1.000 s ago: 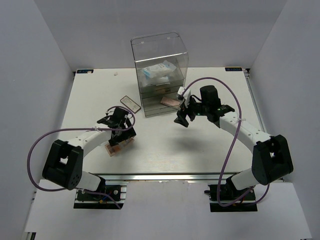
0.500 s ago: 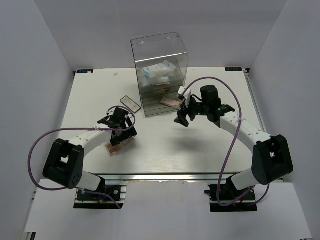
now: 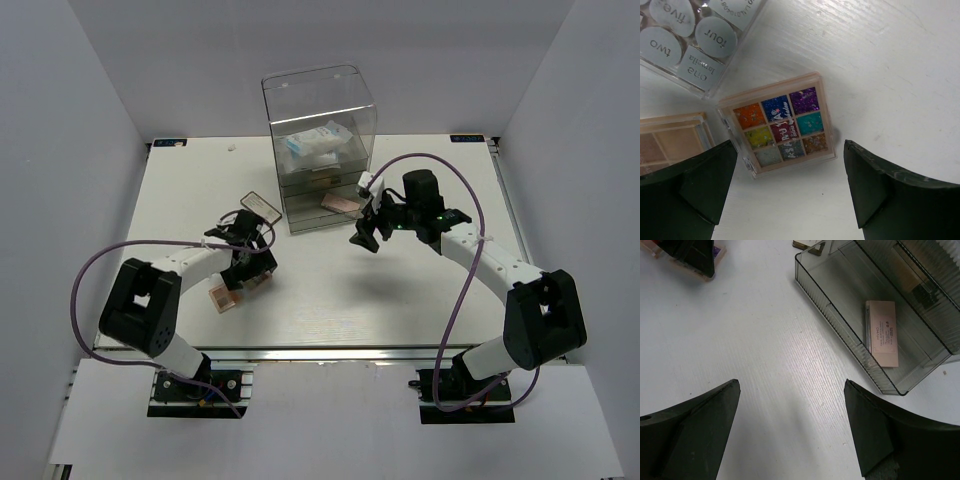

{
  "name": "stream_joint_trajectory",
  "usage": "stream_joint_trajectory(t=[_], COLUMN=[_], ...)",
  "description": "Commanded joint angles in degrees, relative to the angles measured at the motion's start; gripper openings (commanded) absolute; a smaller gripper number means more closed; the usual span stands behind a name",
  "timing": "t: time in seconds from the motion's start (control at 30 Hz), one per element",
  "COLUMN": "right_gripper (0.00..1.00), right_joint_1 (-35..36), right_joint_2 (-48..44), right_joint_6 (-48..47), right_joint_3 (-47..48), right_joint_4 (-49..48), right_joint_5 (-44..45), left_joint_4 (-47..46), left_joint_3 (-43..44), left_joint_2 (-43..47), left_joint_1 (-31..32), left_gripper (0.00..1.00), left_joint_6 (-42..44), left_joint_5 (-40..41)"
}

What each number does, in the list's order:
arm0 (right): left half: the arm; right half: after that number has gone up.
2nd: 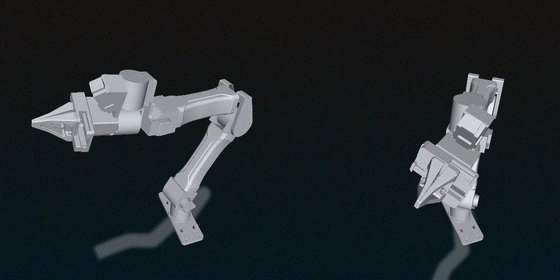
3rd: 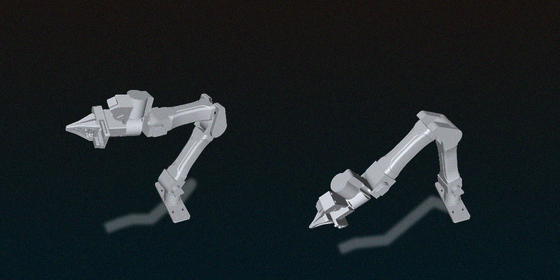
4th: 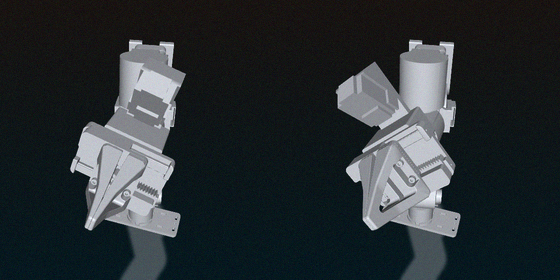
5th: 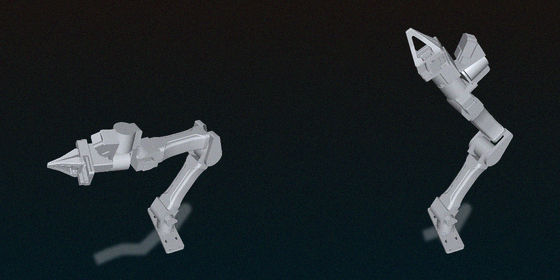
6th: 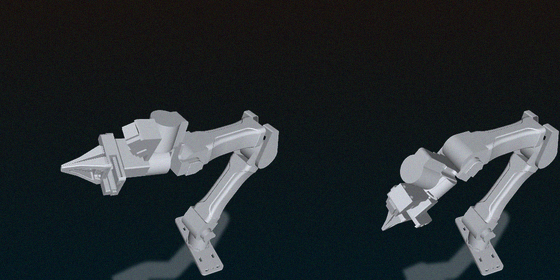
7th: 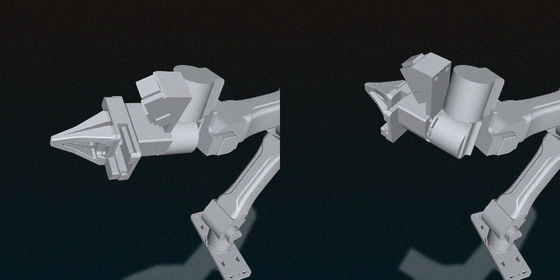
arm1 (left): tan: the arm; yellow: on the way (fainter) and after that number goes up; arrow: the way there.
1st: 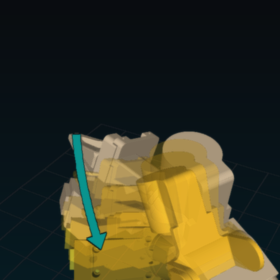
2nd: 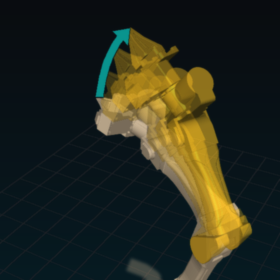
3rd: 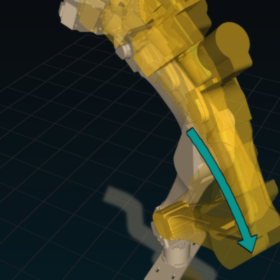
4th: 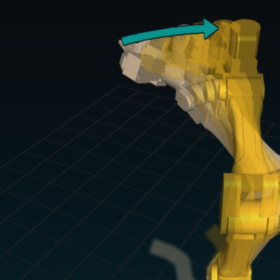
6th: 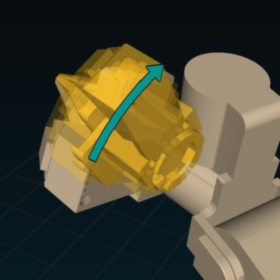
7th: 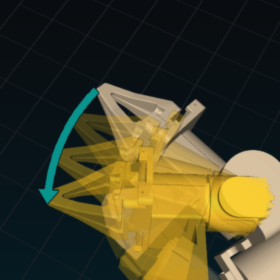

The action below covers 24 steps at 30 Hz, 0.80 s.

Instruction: Organize the makeup

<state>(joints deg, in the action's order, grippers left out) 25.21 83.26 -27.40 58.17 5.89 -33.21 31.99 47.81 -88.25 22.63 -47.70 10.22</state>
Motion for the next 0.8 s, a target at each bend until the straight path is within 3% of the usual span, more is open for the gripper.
stream_joint_trajectory(t=[0.0,0.17,0.43,0.53,0.77], right_gripper=[0.89,0.89,0.89,0.89,0.89], right_joint_1=[-0.3,-0.6,-1.4,-1.7,-2.8], right_joint_2=[-1.2,-1.1,-1.3,-1.3,-1.6], right_joint_6=[0.6,0.9,1.0,1.0,1.1], right_joint_3=[-0.1,0.1,0.0,0.2,0.9], right_joint_4=[-1.8,-2.0,-2.5,-2.5,-2.3], right_joint_5=[-1.2,-1.2,-1.4,-1.4,-1.4], left_joint_4=[3.3,9.8,8.9,6.8,0.6], left_joint_3=[1.9,9.8,8.7,7.5,5.2], left_joint_2=[-4.7,-11.9,-15.6,-14.9,-9.8], left_joint_1=[-0.1,0.5,2.1,2.5,2.7], left_gripper=[0.96,0.96,0.93,0.82,0.31], left_joint_6=[-2.0,-2.4,-3.5,-3.7,-1.6], left_joint_5=[2.6,5.5,7.1,7.4,3.8])
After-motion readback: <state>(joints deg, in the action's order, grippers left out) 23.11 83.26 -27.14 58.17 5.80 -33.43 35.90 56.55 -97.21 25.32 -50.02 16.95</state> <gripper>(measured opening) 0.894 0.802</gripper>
